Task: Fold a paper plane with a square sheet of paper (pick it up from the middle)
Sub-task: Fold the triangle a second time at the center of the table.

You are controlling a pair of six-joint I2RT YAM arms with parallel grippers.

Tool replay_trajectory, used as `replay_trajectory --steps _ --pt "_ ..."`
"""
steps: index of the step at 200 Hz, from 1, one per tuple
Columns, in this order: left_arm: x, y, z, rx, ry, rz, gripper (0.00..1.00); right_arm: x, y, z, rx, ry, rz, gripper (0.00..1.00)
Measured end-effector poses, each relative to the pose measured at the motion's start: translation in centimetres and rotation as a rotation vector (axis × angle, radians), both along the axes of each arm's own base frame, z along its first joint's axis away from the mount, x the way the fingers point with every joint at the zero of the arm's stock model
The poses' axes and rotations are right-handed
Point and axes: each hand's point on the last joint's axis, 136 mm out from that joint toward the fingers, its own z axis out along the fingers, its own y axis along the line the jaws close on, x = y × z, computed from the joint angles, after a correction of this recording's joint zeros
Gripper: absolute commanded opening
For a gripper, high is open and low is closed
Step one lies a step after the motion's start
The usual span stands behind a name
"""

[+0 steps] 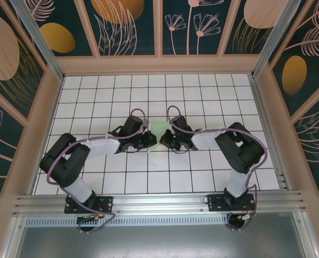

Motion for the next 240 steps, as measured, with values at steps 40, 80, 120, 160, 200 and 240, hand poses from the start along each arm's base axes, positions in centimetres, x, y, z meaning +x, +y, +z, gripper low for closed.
replay_trajectory --steps 40,80,120,160,200,240 --pt "-0.6 0.5 -2.1 0.041 0.053 0.000 0.14 0.0 0.0 0.0 0.000 0.000 0.000 0.04" --pt "-1.9 1.4 -3.6 0.068 0.089 -0.005 0.14 0.0 0.0 0.0 0.000 0.000 0.000 0.04" --pt "-2.2 1.6 -3.8 0.068 0.072 -0.017 0.11 0.1 0.0 0.0 -0.001 0.000 -0.001 0.03" --pt "-2.6 2.1 -3.7 0.080 0.053 -0.026 0.03 0.1 -0.1 0.0 -0.002 -0.007 0.004 0.03" --pt "-2.6 2.3 -3.7 0.091 0.048 -0.028 0.00 0.1 0.1 0.3 -0.012 -0.052 0.056 0.01" --pt "-2.6 2.3 -3.7 0.091 0.048 -0.028 0.00 -0.1 0.5 0.7 -0.006 -0.086 0.111 0.00"
